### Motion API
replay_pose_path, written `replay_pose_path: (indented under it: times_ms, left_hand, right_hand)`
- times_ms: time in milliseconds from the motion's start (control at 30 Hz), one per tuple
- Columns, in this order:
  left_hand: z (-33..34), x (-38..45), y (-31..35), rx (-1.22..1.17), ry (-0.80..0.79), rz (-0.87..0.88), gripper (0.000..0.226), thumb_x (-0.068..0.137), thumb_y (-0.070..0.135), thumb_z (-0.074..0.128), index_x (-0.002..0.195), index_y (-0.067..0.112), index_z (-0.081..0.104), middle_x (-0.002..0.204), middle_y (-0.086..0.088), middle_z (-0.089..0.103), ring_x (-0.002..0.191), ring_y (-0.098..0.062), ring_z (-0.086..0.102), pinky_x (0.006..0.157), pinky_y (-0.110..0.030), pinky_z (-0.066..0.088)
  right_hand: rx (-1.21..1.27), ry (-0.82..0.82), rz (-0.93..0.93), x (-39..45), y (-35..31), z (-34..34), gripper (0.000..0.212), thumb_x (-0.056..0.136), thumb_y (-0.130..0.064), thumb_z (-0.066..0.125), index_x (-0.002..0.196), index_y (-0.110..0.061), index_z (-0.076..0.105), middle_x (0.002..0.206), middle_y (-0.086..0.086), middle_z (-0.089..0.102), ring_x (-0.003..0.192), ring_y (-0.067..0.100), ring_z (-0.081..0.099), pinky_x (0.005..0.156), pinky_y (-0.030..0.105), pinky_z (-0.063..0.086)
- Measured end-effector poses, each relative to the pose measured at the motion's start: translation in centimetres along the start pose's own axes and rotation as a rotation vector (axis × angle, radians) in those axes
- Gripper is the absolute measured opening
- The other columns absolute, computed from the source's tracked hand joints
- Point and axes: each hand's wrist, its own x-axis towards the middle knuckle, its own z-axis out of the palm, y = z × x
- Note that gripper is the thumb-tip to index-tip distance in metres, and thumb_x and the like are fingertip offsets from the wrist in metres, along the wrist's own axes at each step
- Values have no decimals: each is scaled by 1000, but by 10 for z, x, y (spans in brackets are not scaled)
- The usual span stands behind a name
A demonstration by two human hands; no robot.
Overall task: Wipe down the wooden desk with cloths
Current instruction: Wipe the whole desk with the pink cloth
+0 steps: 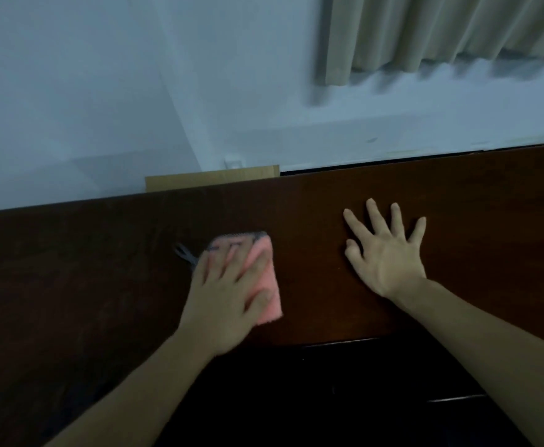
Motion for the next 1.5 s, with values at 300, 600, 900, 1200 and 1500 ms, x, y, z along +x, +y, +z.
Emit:
replay_pose_path:
  times_ms: [300, 600, 900, 1200, 1500]
  left_hand:
    - [1, -5, -47, -14, 9, 52, 66, 94, 73, 2, 153, 50, -21, 162, 16, -31, 151, -18, -29, 122, -45, -18]
    - [-26, 114, -85, 28, 90, -98, 68, 101, 67, 12, 161, 38, -4, 171, 1, -8, 156, -31, -5, 122, -53, -7]
    - [-15, 29, -69, 12, 4, 162, 66, 98, 67, 3, 157, 43, -15, 165, 5, -27, 153, -27, -25, 123, -53, -14]
    - [-13, 46, -108, 70, 50, 174, 68, 97, 72, 6, 157, 46, -14, 168, 7, -17, 156, -27, -12, 123, -53, -10]
    - [-23, 102, -99, 15, 126, -121, 67, 102, 66, 14, 161, 39, -3, 171, 0, -8, 155, -35, -5, 120, -55, -7]
  right_hand:
    - [84, -35, -71, -8, -105, 8, 60, 103, -54, 7, 159, -41, -7, 169, 0, -15, 153, 40, -18, 115, 71, -9]
    - [7, -8, -31, -10, -109, 13, 71, 91, -57, -6, 160, -42, -4, 170, 0, -10, 154, 40, -13, 115, 71, -6]
    - [6, -7, -10, -10, -109, 14, 74, 87, -61, -9, 159, -45, -3, 170, -3, -10, 154, 37, -14, 118, 69, -6]
    - [22, 28, 6, -11, -108, 14, 74, 88, -63, -7, 159, -47, 2, 170, -4, -4, 155, 36, -10, 118, 69, -5]
    - [59, 38, -17, -11, -108, 15, 74, 87, -61, -5, 159, -45, 2, 170, -4, -6, 155, 36, -13, 117, 69, -7]
